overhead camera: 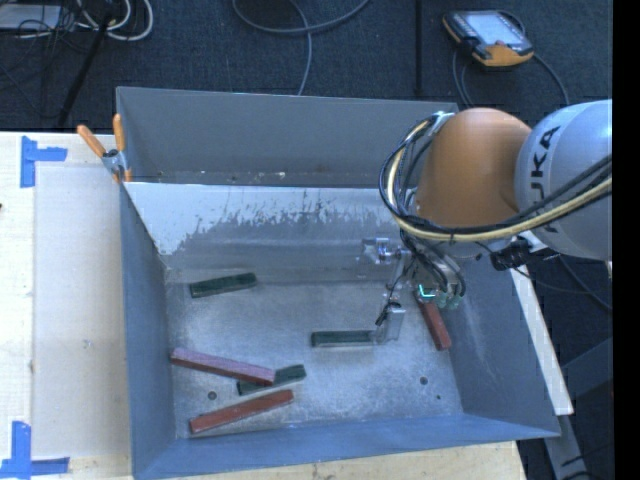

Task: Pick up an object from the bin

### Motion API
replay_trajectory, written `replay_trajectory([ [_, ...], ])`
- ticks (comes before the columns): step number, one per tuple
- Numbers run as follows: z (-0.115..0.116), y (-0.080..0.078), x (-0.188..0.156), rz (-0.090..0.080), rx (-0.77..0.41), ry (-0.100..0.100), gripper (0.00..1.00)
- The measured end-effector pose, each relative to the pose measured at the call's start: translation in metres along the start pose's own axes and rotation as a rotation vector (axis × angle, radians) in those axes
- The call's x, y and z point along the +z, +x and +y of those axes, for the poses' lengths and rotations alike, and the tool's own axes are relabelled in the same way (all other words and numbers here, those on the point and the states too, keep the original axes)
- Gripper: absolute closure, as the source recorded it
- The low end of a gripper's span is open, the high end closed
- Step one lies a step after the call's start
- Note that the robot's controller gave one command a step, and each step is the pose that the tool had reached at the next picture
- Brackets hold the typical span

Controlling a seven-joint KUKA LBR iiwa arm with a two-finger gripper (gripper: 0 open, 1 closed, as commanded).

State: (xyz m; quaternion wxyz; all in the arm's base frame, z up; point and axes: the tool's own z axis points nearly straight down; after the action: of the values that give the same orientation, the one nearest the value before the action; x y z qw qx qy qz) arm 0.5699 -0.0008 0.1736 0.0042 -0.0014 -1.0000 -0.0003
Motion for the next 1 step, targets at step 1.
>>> replay_trajectory([
  [1, 0.0000, -0.0017, -0.0039, -0.007, 0.000, 0.000, 0.00],
])
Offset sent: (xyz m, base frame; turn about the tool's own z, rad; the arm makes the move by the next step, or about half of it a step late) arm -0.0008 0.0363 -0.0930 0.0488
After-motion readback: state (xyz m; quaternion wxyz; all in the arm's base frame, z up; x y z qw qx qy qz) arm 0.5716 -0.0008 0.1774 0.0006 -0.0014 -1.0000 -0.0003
